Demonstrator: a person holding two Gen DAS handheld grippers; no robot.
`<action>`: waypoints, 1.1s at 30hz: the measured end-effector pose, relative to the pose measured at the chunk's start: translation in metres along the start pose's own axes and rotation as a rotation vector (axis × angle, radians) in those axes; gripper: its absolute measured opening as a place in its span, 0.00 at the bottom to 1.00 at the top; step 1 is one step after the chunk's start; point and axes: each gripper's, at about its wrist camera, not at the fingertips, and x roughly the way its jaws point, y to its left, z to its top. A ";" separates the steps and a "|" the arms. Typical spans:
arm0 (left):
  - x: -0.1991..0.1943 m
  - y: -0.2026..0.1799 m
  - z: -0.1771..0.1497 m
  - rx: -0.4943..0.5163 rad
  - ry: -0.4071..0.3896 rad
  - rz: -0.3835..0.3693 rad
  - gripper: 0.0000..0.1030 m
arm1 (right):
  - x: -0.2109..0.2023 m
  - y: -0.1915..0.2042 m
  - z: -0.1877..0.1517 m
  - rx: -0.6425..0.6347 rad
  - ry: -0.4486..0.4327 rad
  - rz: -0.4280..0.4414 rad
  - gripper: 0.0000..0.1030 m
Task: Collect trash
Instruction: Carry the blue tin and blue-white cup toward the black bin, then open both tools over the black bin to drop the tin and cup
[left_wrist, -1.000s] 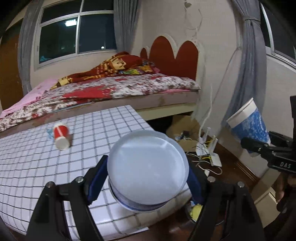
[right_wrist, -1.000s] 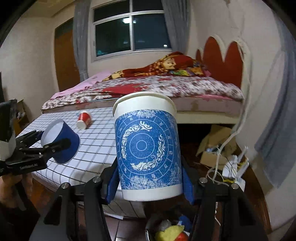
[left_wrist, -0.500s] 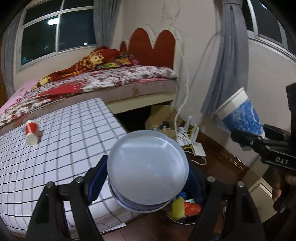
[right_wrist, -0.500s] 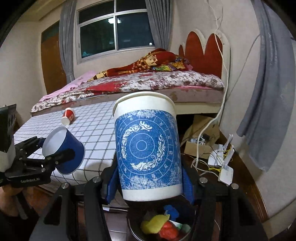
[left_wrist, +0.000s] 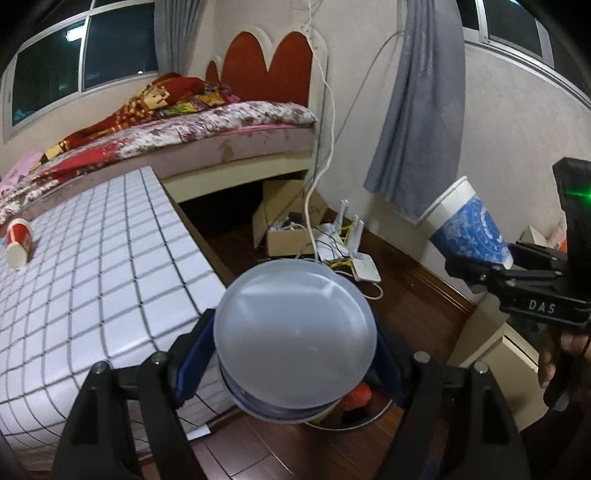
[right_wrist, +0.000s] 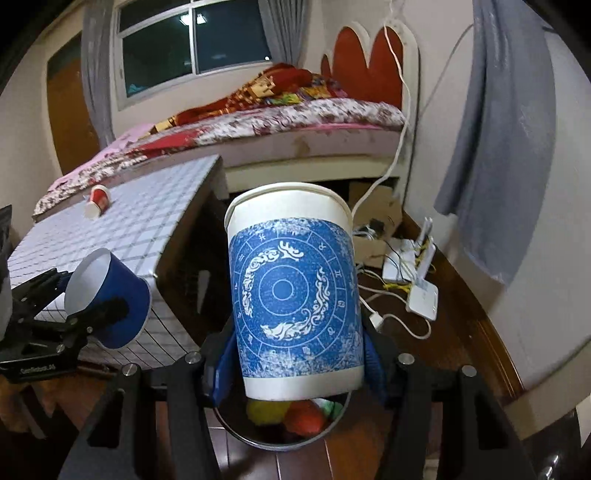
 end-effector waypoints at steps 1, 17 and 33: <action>0.002 -0.003 -0.002 -0.001 0.005 -0.005 0.76 | 0.001 -0.002 -0.002 -0.003 0.004 -0.006 0.58; 0.041 -0.019 -0.025 -0.023 0.088 -0.033 0.76 | 0.036 -0.016 -0.030 -0.036 0.126 -0.056 0.58; 0.092 -0.014 -0.051 -0.050 0.215 -0.070 0.76 | 0.101 -0.006 -0.073 -0.157 0.340 -0.043 0.58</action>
